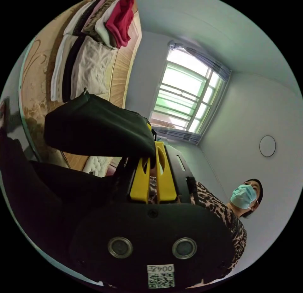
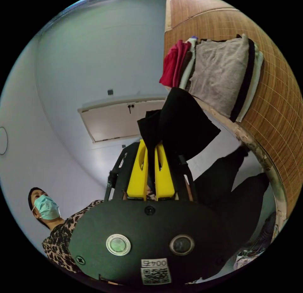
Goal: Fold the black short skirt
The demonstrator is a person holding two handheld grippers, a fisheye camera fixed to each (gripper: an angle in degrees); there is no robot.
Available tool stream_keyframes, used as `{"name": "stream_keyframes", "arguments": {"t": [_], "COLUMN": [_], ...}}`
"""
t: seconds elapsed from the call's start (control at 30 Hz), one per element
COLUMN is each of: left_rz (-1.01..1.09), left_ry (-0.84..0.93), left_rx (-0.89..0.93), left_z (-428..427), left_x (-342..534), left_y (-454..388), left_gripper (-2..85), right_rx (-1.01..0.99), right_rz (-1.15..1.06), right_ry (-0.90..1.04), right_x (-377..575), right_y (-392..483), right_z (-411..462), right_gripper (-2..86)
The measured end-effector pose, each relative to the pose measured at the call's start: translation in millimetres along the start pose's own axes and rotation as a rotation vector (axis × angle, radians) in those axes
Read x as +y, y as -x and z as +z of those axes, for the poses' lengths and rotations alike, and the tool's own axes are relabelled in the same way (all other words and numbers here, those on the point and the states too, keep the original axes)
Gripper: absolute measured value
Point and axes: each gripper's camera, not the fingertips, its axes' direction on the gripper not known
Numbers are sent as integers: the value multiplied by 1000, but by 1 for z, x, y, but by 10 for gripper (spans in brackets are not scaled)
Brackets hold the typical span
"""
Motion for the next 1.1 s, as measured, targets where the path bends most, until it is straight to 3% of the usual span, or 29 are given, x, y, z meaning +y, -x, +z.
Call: {"name": "stream_keyframes", "arguments": {"t": [0.3,0.53,0.67,0.87,0.97,1.1], "left_rz": [-121,233,226,-185,-181,-90], "left_ry": [133,215,225,207,152,169], "left_rx": [38,-151,-254,-300,-195,-257], "left_z": [22,29,30,12,17,34], "left_x": [-248,-458,-546,-623,-618,-614], "left_y": [36,-90,-73,115,124,95], "left_gripper": [41,43,43,40,39,41], "right_rx": [73,92,173,294,251,367], "right_rz": [75,-189,-151,237,210,122], "right_ry": [-100,-133,-125,-51,-100,-64], "right_x": [-151,-304,-373,-433,-436,-448], "right_y": [-18,65,32,-123,-119,-84], "right_z": [-26,-14,-2,21,17,15], "right_gripper": [41,41,42,43,42,44]}}
